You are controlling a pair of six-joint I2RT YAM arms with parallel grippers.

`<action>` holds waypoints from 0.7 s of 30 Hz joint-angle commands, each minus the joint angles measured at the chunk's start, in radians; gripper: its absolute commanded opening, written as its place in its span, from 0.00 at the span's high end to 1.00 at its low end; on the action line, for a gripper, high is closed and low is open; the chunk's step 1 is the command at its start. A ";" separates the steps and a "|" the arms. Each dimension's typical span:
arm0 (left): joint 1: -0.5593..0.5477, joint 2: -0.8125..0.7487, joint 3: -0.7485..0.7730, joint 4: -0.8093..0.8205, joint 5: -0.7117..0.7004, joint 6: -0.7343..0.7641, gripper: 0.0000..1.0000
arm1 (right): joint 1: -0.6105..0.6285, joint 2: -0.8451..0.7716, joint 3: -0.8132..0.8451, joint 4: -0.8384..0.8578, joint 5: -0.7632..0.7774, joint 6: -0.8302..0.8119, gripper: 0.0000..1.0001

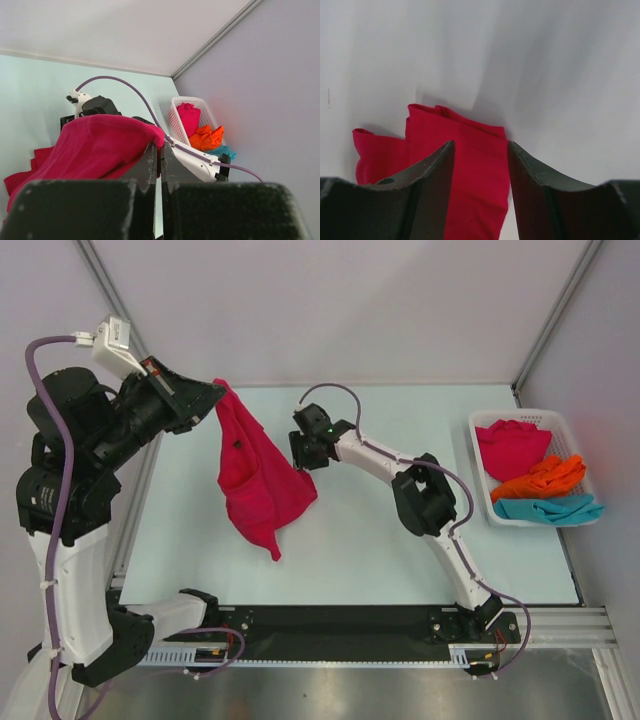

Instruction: Fold and stack the t-shirts

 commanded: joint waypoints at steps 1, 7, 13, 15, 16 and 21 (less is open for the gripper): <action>0.004 -0.032 -0.024 0.091 0.015 -0.007 1.00 | 0.020 -0.023 -0.013 0.022 -0.033 0.023 0.48; 0.006 -0.044 -0.064 0.111 0.021 -0.013 1.00 | 0.048 -0.051 -0.118 0.074 -0.060 0.040 0.50; 0.009 -0.055 -0.081 0.116 0.023 -0.013 1.00 | 0.045 -0.054 -0.172 0.097 -0.106 0.012 0.84; 0.012 -0.058 -0.089 0.116 0.024 -0.011 1.00 | 0.037 -0.060 -0.171 0.082 -0.094 0.006 1.00; 0.012 -0.061 -0.092 0.114 0.026 -0.008 1.00 | 0.028 -0.086 -0.175 0.081 -0.064 -0.001 1.00; 0.032 -0.075 -0.133 0.110 0.024 0.007 1.00 | -0.012 -0.219 -0.211 0.040 0.175 -0.067 1.00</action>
